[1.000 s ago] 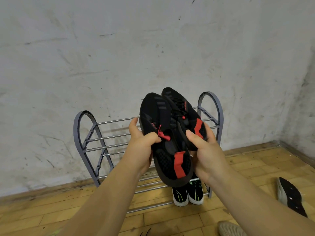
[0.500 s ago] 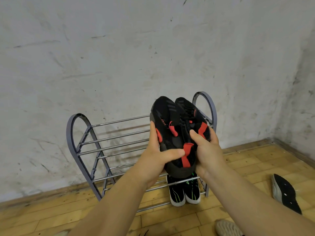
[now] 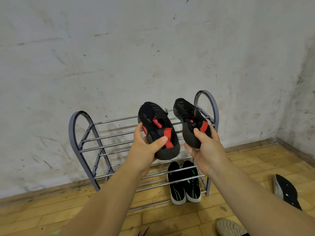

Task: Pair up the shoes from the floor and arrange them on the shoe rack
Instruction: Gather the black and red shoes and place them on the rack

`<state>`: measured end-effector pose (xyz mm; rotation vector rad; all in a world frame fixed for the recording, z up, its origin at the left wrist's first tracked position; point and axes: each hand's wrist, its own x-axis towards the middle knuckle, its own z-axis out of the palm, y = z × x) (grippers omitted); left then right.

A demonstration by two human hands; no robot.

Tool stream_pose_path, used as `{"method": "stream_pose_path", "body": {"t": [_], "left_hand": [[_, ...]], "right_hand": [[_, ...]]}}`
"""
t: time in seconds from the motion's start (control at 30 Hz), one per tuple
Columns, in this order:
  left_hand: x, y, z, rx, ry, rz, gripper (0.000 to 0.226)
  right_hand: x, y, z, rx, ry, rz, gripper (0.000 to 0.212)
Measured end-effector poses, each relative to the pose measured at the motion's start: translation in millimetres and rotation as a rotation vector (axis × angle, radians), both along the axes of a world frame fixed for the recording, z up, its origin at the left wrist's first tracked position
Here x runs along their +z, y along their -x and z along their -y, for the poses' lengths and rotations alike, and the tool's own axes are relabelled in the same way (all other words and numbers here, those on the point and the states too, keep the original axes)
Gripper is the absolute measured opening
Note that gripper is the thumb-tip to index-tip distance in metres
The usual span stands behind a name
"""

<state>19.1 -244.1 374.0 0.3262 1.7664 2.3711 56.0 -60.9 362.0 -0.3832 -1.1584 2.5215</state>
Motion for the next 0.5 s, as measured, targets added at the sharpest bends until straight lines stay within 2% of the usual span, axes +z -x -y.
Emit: {"method": "stream_pose_path", "body": {"t": [0.17,0.23,0.3,0.37,0.43,0.5], "left_hand": [[-12.1,21.2,10.9,-0.018,-0.022,0.076,0.055],[-15.9,22.6,11.6,-0.014,-0.050,0.118,0.048],[-20.7,24.1,13.1,-0.048,-0.070,0.143,0.055],[-24.8,24.7,15.9,-0.119,-0.063,0.144,0.074],[-27.7,25.8,18.6,-0.177,-0.016,0.143,0.088],[-29.1,25.7,20.5,-0.187,0.051,0.165,0.093]], "right_hand": [[-15.7,8.9,6.8,0.056,-0.075,0.087,0.047],[-17.6,10.0,8.2,0.061,-0.122,0.107,0.045],[-16.7,10.4,5.9,0.082,-0.141,0.135,0.041],[-15.0,9.8,1.6,0.108,-0.171,0.176,0.036],[-15.0,9.0,-3.3,0.122,-0.201,0.203,0.034],[-14.3,7.6,-6.1,0.132,-0.222,0.211,0.032]]}}
